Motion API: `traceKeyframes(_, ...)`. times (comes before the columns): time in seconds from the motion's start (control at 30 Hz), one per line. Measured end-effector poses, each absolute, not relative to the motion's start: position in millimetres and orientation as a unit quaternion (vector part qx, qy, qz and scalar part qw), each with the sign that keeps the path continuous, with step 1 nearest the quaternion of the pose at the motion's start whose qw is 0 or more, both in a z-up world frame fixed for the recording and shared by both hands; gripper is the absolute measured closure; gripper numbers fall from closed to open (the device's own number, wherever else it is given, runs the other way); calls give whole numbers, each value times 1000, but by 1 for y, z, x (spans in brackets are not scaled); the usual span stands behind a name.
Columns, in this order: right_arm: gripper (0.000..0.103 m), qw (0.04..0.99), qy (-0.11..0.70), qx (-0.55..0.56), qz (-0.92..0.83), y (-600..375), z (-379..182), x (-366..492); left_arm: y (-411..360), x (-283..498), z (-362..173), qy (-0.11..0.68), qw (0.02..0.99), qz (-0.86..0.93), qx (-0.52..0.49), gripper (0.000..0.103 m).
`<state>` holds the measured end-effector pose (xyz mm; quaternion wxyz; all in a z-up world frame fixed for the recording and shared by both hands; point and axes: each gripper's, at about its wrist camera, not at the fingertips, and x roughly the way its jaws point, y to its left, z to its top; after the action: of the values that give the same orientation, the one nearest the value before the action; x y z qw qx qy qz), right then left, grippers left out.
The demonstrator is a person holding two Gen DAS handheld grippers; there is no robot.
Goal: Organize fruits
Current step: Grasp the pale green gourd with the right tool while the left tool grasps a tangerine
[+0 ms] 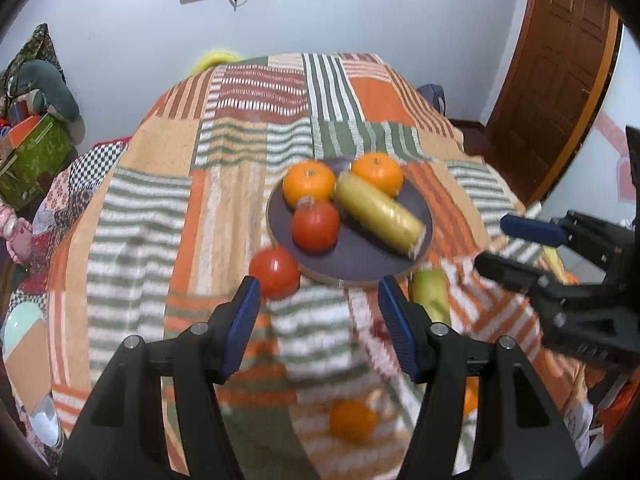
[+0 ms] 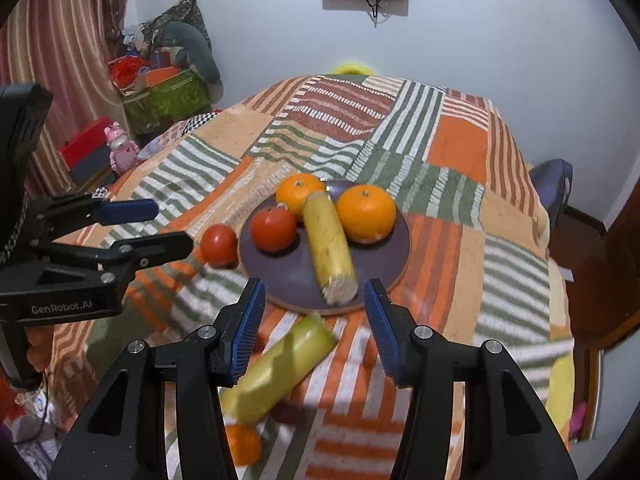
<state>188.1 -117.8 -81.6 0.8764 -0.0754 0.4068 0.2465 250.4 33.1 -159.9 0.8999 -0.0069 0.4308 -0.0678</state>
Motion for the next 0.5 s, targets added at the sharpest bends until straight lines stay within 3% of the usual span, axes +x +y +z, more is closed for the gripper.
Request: traceKeyframes(0.5, 55, 862, 451, -52, 224, -128, -115, 151, 27, 204, -213, 490, 867, -86, -11, 42)
